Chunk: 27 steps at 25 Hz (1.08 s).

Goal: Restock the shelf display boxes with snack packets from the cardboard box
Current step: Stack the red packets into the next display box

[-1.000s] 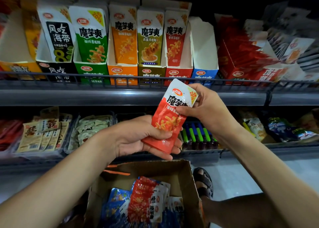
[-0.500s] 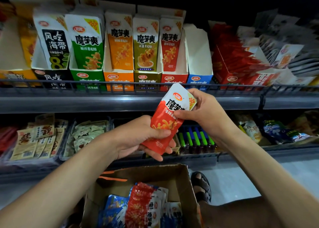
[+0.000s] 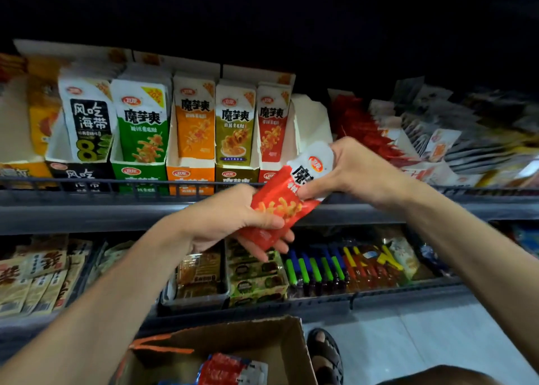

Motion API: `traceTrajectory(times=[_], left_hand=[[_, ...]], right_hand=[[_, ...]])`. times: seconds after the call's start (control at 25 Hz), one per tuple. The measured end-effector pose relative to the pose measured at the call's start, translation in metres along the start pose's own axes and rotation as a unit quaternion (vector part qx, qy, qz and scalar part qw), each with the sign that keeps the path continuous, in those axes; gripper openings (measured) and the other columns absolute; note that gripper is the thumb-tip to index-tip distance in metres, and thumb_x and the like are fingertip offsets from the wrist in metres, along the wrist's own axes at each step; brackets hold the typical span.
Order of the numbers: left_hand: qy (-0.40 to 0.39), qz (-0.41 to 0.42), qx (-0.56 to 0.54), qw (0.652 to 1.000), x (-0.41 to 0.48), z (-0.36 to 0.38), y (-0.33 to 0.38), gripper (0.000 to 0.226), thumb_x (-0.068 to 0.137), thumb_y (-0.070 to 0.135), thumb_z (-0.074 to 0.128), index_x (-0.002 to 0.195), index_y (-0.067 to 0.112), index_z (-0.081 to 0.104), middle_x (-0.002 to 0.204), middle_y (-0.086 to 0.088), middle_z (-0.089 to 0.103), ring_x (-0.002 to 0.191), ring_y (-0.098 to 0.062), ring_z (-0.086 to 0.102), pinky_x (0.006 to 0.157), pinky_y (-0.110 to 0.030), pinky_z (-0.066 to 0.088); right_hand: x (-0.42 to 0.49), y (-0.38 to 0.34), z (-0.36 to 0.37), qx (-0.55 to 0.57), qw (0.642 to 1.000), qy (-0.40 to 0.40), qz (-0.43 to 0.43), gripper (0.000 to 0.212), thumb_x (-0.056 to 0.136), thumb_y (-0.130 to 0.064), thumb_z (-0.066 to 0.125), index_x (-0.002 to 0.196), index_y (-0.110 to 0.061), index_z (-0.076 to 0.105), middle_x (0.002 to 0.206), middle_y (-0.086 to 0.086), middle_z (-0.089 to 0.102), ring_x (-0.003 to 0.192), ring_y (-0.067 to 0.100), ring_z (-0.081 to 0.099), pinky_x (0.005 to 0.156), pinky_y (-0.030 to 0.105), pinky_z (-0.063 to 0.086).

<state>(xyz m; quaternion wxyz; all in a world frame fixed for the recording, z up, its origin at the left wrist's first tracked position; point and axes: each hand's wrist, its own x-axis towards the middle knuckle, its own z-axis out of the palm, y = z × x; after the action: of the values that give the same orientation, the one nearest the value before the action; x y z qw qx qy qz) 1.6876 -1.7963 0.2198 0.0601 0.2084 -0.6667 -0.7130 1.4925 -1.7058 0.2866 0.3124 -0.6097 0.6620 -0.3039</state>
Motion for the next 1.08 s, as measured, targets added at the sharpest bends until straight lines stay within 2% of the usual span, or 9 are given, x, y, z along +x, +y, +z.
traceTrajectory(times=[0.12, 0.2, 0.28, 0.32, 0.4, 0.48, 0.68, 0.84, 1.08], left_hand=[[0.155, 0.112, -0.089, 0.978, 0.014, 0.004, 0.014, 0.023, 0.094, 0.008, 0.056, 0.114, -0.003, 0.059, 0.098, -0.019, 0.073, 0.089, -0.03, 0.073, 0.069, -0.033, 0.061], [0.267, 0.176, -0.056, 0.946, 0.022, 0.005, 0.018, 0.02, 0.098, 0.007, 0.052, 0.111, -0.002, 0.064, 0.095, -0.013, 0.074, 0.084, -0.022, 0.073, 0.07, -0.029, 0.061], [0.402, 0.208, 0.132, 0.882, 0.031, 0.003, 0.015, 0.022, 0.098, 0.014, 0.053, 0.114, 0.011, 0.067, 0.101, 0.001, 0.073, 0.089, -0.012, 0.07, 0.074, -0.022, 0.056], [0.454, 0.206, 0.266, 0.825, 0.034, 0.002, 0.011, 0.024, 0.096, 0.021, 0.056, 0.118, 0.018, 0.067, 0.107, 0.006, 0.07, 0.098, -0.01, 0.065, 0.08, -0.019, 0.05], [0.484, 0.191, 0.469, 0.713, 0.04, 0.001, 0.005, 0.033, 0.092, 0.031, 0.06, 0.125, 0.024, 0.062, 0.118, 0.003, 0.064, 0.111, -0.015, 0.053, 0.089, -0.027, 0.043], [0.461, 0.151, 0.555, 0.676, 0.047, -0.002, 0.001, 0.037, 0.091, 0.039, 0.059, 0.126, 0.025, 0.062, 0.122, -0.001, 0.062, 0.114, -0.021, 0.049, 0.093, -0.036, 0.041], [0.418, 0.105, 0.566, 0.702, 0.053, -0.004, -0.002, 0.03, 0.097, 0.042, 0.05, 0.118, 0.029, 0.066, 0.122, 0.003, 0.064, 0.117, -0.018, 0.053, 0.098, -0.033, 0.034], [0.419, 0.109, 0.547, 0.716, 0.055, -0.005, -0.002, 0.027, 0.098, 0.04, 0.049, 0.113, 0.027, 0.068, 0.12, 0.004, 0.064, 0.117, -0.015, 0.053, 0.098, -0.031, 0.031], [0.418, 0.096, 0.563, 0.707, 0.056, -0.006, -0.003, 0.025, 0.1, 0.039, 0.046, 0.11, 0.028, 0.066, 0.119, 0.007, 0.063, 0.114, -0.013, 0.053, 0.098, -0.031, 0.032]], right_hand=[[0.003, -0.017, -0.033, -0.035, 0.995, 0.087, -0.039, 0.023, 0.076, -0.012, 0.08, 0.089, 0.003, 0.068, 0.087, 0.002, 0.077, 0.08, 0.017, 0.074, 0.069, 0.03, 0.059], [0.008, -0.028, -0.049, -0.021, 0.985, 0.154, -0.072, 0.016, 0.077, -0.006, 0.078, 0.089, -0.002, 0.068, 0.082, -0.002, 0.076, 0.077, 0.008, 0.072, 0.066, 0.02, 0.055], [0.021, -0.03, -0.061, -0.032, 0.968, 0.229, -0.094, 0.017, 0.077, -0.005, 0.078, 0.091, -0.005, 0.067, 0.087, 0.001, 0.075, 0.081, 0.009, 0.072, 0.071, 0.025, 0.057], [0.029, -0.028, -0.064, -0.048, 0.959, 0.26, -0.098, 0.02, 0.077, -0.008, 0.08, 0.093, -0.005, 0.067, 0.091, 0.004, 0.074, 0.084, 0.012, 0.072, 0.076, 0.03, 0.059], [0.047, -0.021, -0.065, -0.076, 0.943, 0.314, -0.083, 0.03, 0.072, -0.016, 0.085, 0.094, -0.006, 0.069, 0.095, 0.006, 0.074, 0.087, 0.018, 0.072, 0.081, 0.043, 0.059], [0.062, -0.014, -0.059, -0.1, 0.932, 0.345, -0.038, 0.035, 0.069, -0.021, 0.087, 0.093, -0.006, 0.068, 0.097, 0.006, 0.074, 0.087, 0.019, 0.071, 0.079, 0.043, 0.059], [0.085, -0.005, -0.04, -0.099, 0.93, 0.348, 0.069, 0.036, 0.076, -0.015, 0.084, 0.104, -0.001, 0.065, 0.105, 0.009, 0.069, 0.087, 0.017, 0.064, 0.054, 0.015, 0.043], [0.101, -0.014, -0.033, -0.193, 0.944, 0.249, 0.093, 0.029, 0.078, -0.018, 0.082, 0.098, -0.007, 0.063, 0.1, 0.003, 0.066, 0.079, 0.011, 0.059, 0.054, 0.017, 0.04], [0.134, -0.03, -0.017, -0.423, 0.899, 0.113, -0.002, 0.023, 0.082, -0.019, 0.078, 0.097, -0.01, 0.062, 0.099, 0.006, 0.064, 0.099, 0.023, 0.064, 0.073, 0.026, 0.043]])
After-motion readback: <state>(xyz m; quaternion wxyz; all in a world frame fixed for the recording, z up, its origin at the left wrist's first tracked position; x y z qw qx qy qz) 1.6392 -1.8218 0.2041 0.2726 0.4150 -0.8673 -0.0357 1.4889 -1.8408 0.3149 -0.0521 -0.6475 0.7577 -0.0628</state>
